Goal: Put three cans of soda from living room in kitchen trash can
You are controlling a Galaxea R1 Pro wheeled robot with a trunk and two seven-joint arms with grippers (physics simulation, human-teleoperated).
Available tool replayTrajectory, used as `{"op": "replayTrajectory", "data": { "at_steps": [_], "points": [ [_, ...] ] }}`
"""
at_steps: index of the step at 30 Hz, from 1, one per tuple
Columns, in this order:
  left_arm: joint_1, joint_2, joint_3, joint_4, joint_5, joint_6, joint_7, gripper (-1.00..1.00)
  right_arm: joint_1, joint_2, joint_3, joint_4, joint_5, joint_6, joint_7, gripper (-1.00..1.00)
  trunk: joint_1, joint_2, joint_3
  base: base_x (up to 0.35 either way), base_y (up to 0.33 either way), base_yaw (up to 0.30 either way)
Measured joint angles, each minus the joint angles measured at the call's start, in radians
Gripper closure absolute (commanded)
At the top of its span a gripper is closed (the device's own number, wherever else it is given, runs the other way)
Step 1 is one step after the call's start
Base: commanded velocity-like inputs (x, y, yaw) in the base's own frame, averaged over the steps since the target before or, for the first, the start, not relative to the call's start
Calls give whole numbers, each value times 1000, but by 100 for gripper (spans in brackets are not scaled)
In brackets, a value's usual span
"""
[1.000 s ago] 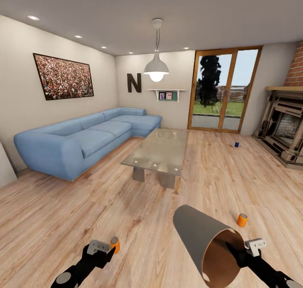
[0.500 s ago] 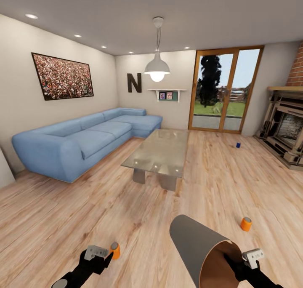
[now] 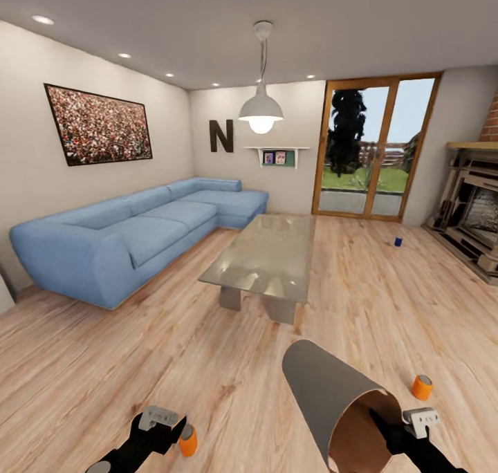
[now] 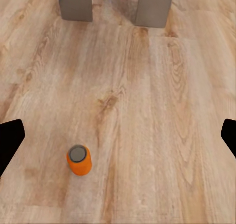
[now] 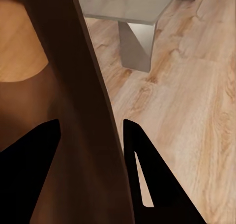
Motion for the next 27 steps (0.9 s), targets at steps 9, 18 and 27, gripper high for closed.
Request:
{"op": "replayTrajectory", "data": {
  "at_steps": [9, 18, 27],
  "points": [
    [0, 0, -2, 0, 0, 0, 0, -100, 0, 0, -1, 1, -3, 1, 0, 100, 0, 0, 0, 320, 2, 0],
    [0, 0, -1, 0, 0, 0, 0, -100, 0, 0, 0, 1, -4, 1, 0, 100, 0, 0, 0, 265, 0, 0],
    [0, 0, -1, 0, 0, 1, 0, -100, 0, 0, 1, 1, -3, 2, -1, 100, 0, 0, 0, 54, 0, 0]
  ]
}}
